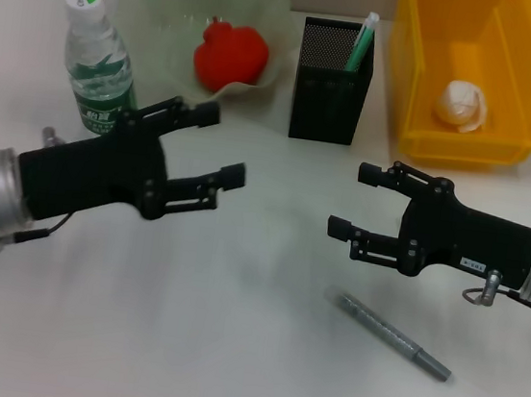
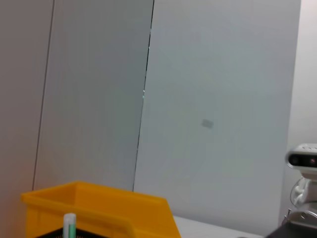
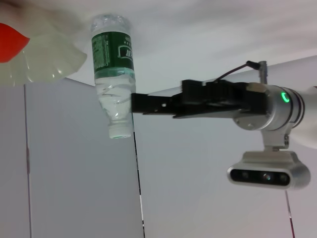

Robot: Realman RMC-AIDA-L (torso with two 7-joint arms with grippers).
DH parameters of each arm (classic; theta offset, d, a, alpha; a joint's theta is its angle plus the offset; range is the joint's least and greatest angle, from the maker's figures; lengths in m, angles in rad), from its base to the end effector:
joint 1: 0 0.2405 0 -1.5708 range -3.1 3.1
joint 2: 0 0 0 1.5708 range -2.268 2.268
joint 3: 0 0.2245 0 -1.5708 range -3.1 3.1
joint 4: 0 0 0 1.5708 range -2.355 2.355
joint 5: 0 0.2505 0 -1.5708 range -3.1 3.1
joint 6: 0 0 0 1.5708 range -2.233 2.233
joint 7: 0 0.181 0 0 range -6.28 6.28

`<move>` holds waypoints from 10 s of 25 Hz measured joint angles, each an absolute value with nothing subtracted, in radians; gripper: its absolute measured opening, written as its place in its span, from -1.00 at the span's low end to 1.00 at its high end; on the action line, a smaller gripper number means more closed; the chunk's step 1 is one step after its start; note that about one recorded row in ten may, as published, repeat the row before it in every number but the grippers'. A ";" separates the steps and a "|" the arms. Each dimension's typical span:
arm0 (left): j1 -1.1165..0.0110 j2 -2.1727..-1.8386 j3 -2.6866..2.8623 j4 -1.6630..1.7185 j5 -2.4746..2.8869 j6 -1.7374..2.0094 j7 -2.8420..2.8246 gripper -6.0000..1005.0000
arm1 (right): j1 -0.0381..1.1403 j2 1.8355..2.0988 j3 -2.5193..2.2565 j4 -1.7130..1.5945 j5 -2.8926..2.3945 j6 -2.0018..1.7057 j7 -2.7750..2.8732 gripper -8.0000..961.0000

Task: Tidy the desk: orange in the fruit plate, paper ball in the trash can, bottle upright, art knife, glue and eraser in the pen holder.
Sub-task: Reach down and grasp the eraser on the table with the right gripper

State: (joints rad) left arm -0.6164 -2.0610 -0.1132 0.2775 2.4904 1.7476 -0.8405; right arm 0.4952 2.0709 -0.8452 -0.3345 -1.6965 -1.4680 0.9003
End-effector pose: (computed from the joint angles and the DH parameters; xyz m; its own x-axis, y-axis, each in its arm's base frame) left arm -0.2495 0.3188 -0.0387 0.6851 0.1019 0.7212 0.3435 -0.9184 -0.1966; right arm 0.2575 0.3308 -0.0708 0.7873 -0.1419 -0.6001 -0.3468 -0.9066 -0.2405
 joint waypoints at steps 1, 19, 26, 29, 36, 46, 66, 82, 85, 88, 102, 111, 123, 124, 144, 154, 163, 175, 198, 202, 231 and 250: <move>-0.608 -2.060 -0.109 0.288 2.491 1.759 -0.843 0.68 | 0.495 2.071 -0.845 -0.334 -1.696 -1.468 0.900 0.53; -0.529 -2.060 0.015 0.388 2.493 1.782 -0.855 0.68 | 0.495 2.071 -0.845 -0.334 -1.696 -1.468 0.900 0.53; -0.519 -2.063 0.030 0.381 2.493 1.741 -0.821 0.68 | 0.499 2.071 -0.845 -0.334 -1.697 -1.468 0.900 0.53; -0.506 -2.065 0.056 0.335 2.491 1.659 -0.760 0.68 | 0.500 2.071 -0.845 -0.334 -1.696 -1.468 0.900 0.52; -0.499 -2.066 0.057 0.309 2.488 1.628 -0.736 0.68 | 0.500 2.072 -0.845 -0.334 -1.696 -1.466 0.890 0.52; -0.501 -2.068 0.057 0.297 2.486 1.625 -0.718 0.68 | 0.500 2.074 -0.841 -0.334 -1.696 -1.467 0.888 0.52; -0.506 -2.066 0.057 0.298 2.491 1.625 -0.733 0.68 | 0.479 2.063 -0.842 -0.793 -1.788 -1.673 1.542 0.51; -0.511 -2.067 0.057 0.282 2.487 1.623 -0.733 0.68 | 0.552 2.063 -0.845 -1.262 -2.147 -1.831 2.026 0.50; -0.512 -2.067 0.057 0.277 2.487 1.623 -0.733 0.68 | 0.595 2.064 -0.849 -1.346 -2.236 -1.884 2.116 0.50; -0.513 -2.066 0.057 0.273 2.487 1.623 -0.733 0.68 | 0.613 2.066 -0.866 -1.375 -2.275 -1.895 2.150 0.50; -0.511 -2.067 0.057 0.258 2.486 1.623 -0.730 0.68 | 0.731 2.078 -1.065 -1.399 -2.585 -1.830 2.339 0.50; -0.511 -2.068 0.057 0.259 2.492 1.623 -0.732 0.68 | 0.733 2.077 -1.185 -1.333 -2.633 -1.724 2.355 0.49; -0.509 -2.068 0.057 0.258 2.493 1.623 -0.726 0.68 | 0.738 2.077 -1.282 -1.202 -2.660 -1.569 2.346 0.49; -0.509 -2.068 0.057 0.258 2.493 1.623 -0.726 0.68 | 0.740 2.077 -1.290 -1.191 -2.660 -1.560 2.346 0.49; -0.508 -2.068 0.057 0.250 2.490 1.622 -0.724 0.68 | 0.752 2.079 -1.345 -1.039 -2.660 -1.444 2.313 0.48; -0.505 -2.068 0.057 0.250 2.487 1.621 -0.724 0.68 | 0.752 2.079 -1.352 -1.004 -2.656 -1.405 2.290 0.48; -0.503 -2.068 0.057 0.250 2.487 1.621 -0.724 0.68 | 0.752 2.079 -1.353 -0.988 -2.654 -1.385 2.271 0.48; -0.504 -2.068 0.052 0.250 2.486 1.621 -0.724 0.68 | 0.752 2.080 -1.362 -0.974 -2.657 -1.367 2.266 0.47; -0.508 -2.068 0.051 0.250 2.487 1.621 -0.724 0.68 | 0.753 2.080 -1.362 -0.967 -2.660 -1.365 2.264 0.15; -0.507 -2.068 0.051 0.250 2.487 1.622 -0.724 0.68 | 0.754 2.080 -1.362 -0.960 -2.660 -1.365 2.264 0.16; -0.503 -2.068 0.051 0.250 2.487 1.629 -0.722 0.68 | 0.754 2.080 -1.362 -0.948 -2.660 -1.352 2.265 0.13; -0.506 -2.068 0.049 0.250 2.485 1.629 -0.722 0.68 | 0.755 2.079 -1.358 -0.949 -2.661 -1.351 2.264 -0.05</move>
